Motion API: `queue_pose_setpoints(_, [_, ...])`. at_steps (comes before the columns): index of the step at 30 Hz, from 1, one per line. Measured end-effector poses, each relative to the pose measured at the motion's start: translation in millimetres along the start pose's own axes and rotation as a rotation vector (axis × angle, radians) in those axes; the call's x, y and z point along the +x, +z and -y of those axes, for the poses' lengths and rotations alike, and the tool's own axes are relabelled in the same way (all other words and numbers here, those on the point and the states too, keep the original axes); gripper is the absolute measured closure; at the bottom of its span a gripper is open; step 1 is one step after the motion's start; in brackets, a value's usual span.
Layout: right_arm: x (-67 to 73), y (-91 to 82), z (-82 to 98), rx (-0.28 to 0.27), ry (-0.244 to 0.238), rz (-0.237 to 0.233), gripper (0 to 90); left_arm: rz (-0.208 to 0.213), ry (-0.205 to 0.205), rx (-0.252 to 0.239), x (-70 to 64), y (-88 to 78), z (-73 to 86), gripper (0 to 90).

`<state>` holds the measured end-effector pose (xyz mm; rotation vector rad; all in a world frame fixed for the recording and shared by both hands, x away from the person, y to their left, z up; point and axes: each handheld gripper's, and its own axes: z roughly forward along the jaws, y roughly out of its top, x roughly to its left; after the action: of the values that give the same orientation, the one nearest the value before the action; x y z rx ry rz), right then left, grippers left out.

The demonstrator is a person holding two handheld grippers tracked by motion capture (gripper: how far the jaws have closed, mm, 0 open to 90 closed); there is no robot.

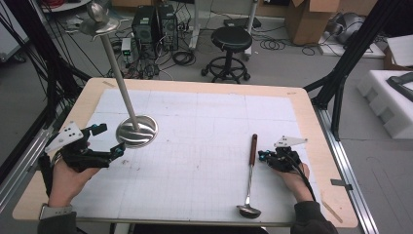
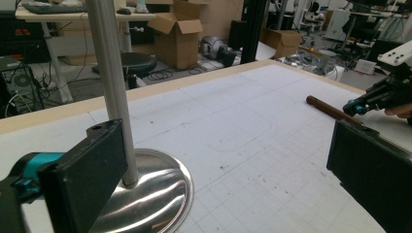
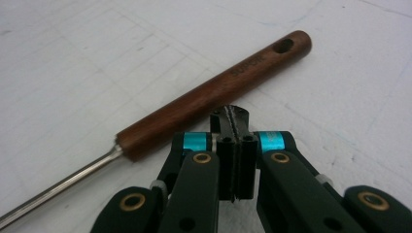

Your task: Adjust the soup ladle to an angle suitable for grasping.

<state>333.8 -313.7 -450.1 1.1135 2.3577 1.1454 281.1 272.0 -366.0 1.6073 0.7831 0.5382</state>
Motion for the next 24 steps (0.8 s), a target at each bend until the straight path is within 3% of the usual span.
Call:
queue_pose_setpoints(12, [-0.4,12.8,-10.4,0.014,-0.016,-0.021,90.0,-0.005,-0.005,0.008,-0.4,0.0,2.3,1.8])
queue_pose_setpoints(24, [12.4,25.5,-20.0,0.018,-0.073,-0.038,90.0,-0.008,-0.006,0.014,-0.5,0.7,3.5,1.7])
